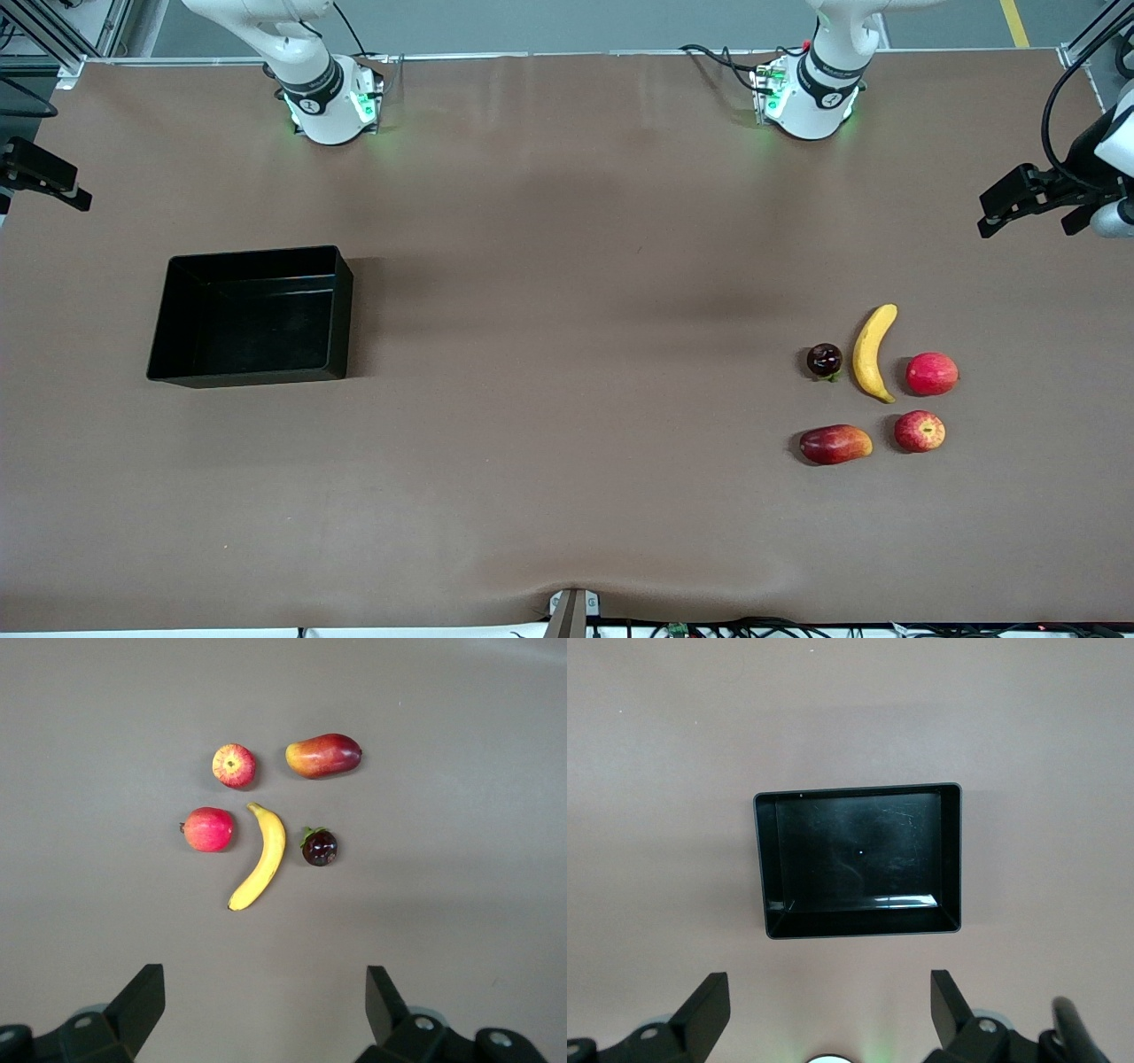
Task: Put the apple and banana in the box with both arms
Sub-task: 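Reach the left gripper to the red-yellow apple and grasp it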
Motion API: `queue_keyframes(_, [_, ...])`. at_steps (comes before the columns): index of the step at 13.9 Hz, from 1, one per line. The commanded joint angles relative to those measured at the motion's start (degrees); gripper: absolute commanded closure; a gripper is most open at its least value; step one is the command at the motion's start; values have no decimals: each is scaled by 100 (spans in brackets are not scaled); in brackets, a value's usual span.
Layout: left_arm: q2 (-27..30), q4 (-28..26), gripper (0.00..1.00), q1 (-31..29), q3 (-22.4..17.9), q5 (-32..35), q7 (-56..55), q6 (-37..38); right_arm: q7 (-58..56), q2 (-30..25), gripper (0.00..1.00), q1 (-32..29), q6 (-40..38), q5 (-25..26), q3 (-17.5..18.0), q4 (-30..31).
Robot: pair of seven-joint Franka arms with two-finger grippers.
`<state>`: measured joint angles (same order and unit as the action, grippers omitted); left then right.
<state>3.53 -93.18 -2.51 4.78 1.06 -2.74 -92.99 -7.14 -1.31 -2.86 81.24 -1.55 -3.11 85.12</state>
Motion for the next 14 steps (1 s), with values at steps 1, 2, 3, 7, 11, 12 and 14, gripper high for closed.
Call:
queue_keyframes(1, [-159, 187, 0, -13, 15, -9, 10, 193, 46, -168, 0, 67, 50, -82, -14, 145])
queue_keyframes(2, [-255, 265, 0, -47, 6, 0, 63, 185, 46, -168, 0, 67, 50, -82, -5, 137])
queue_keyframes(3, [-439, 422, 0, -74, -46, 17, 89, 185, 46, -168, 0, 67, 50, -82, 3, 137])
queue_keyframes(7, [-1186, 749, 0, -48, -100, 263, 116, 46, 46, -159, 0, 58, 59, -73, 4, 137])
queue_keyframes(11, [-2003, 740, 0, -31, -91, 658, 177, -1077, 46, -107, 0, 14, 50, -73, -5, 119])
queue_keyframes(12, [-2240, 740, 0, -56, -91, 781, 186, -1394, 37, -98, 0, 5, 50, -82, -14, 110])
queue_keyframes(14, [-2680, 740, 0, -83, -99, 983, 413, -1913, 28, 138, 0, -47, 24, -82, -32, -82])
